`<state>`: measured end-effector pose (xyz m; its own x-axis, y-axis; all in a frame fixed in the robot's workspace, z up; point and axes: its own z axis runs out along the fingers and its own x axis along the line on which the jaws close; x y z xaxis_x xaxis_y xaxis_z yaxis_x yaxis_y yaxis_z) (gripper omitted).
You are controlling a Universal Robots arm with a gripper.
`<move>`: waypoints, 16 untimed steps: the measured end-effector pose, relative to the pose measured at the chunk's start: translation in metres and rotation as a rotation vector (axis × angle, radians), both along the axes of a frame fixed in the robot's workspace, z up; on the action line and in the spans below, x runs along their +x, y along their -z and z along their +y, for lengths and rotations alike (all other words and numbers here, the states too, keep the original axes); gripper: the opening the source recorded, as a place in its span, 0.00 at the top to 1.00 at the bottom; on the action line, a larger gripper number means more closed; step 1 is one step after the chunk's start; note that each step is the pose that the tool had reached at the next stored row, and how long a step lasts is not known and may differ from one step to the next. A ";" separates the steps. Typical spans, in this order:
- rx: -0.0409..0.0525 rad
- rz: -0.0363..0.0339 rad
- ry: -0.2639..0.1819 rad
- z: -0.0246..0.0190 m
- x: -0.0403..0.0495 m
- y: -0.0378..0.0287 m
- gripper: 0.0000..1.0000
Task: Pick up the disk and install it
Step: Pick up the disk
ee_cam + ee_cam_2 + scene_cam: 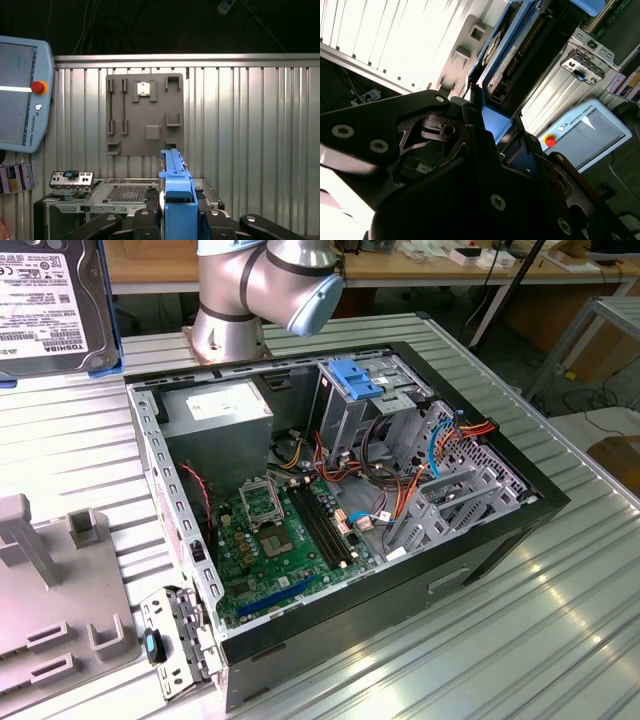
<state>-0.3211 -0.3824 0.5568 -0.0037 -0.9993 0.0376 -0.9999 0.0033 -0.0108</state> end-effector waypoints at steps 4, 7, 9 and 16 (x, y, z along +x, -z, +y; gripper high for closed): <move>0.0000 0.0000 0.000 0.0000 0.0060 0.0000 0.63; 0.0000 -0.0001 0.000 0.0000 0.0093 0.0000 0.63; 0.0000 -0.0001 0.000 0.0000 0.0117 0.0000 0.63; 0.0000 0.0000 0.000 0.0000 0.0222 0.0000 0.63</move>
